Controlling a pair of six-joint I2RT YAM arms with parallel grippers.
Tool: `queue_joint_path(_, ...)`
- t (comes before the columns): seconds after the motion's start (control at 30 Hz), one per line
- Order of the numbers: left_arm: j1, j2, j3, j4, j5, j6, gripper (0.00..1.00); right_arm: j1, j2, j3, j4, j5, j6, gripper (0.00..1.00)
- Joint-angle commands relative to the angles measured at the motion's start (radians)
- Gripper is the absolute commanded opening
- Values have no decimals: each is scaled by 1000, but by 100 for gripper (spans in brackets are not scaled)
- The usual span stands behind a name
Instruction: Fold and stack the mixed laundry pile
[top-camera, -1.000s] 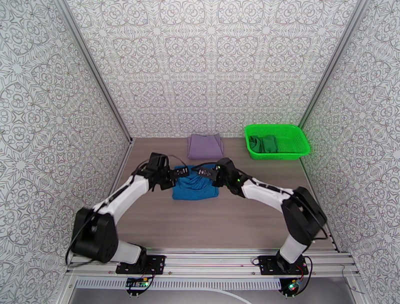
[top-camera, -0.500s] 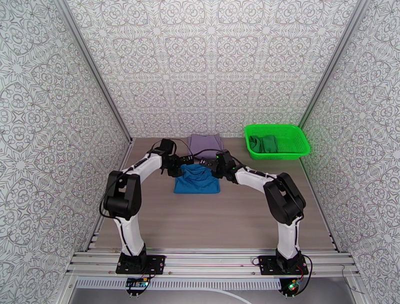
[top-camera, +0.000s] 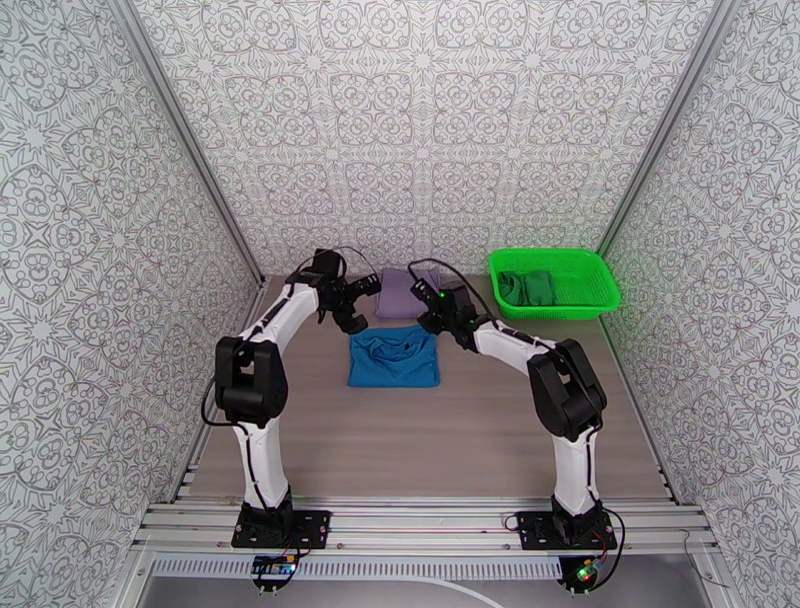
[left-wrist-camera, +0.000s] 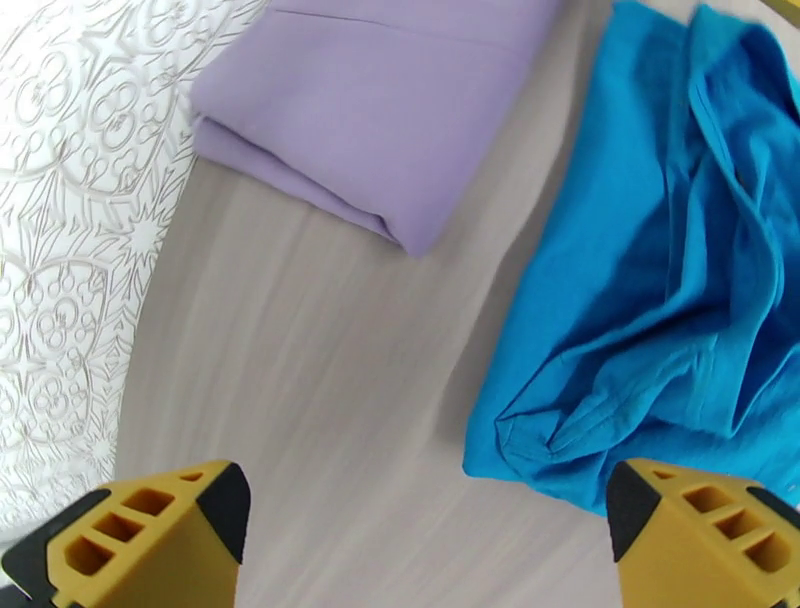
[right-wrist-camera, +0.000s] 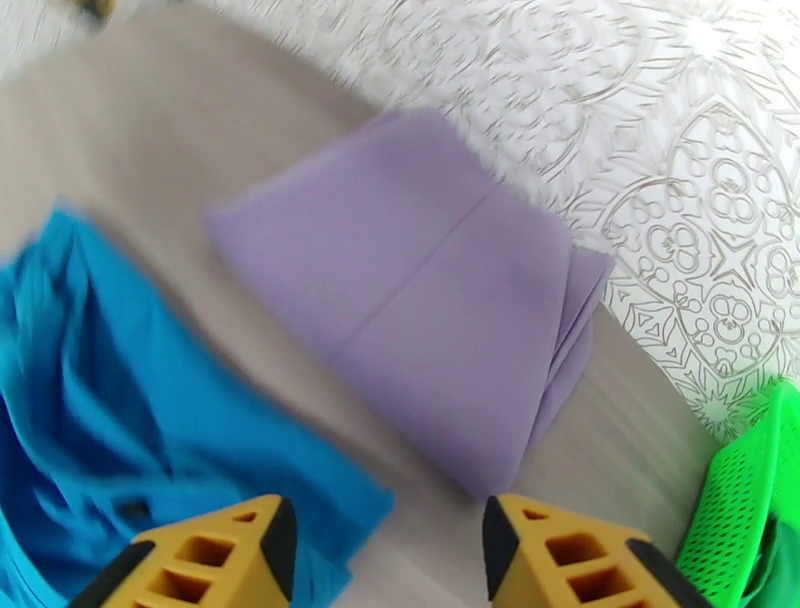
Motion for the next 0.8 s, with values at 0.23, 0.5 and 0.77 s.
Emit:
queue_joint_path(0.23, 24, -180, -91, -55, -265, -731, 99, 78, -69, 52, -329, -361, 95, 44)
queue_joint_path(0.5, 29, -551, -513, 82, -181, -1088, 99, 165, 88, 184, -536, -557, 243, 11)
queue_joint_path(0.77, -20, -687, -790, 298, 36, -1216, 57, 180, 264, 303, -474, -636, 398, 0)
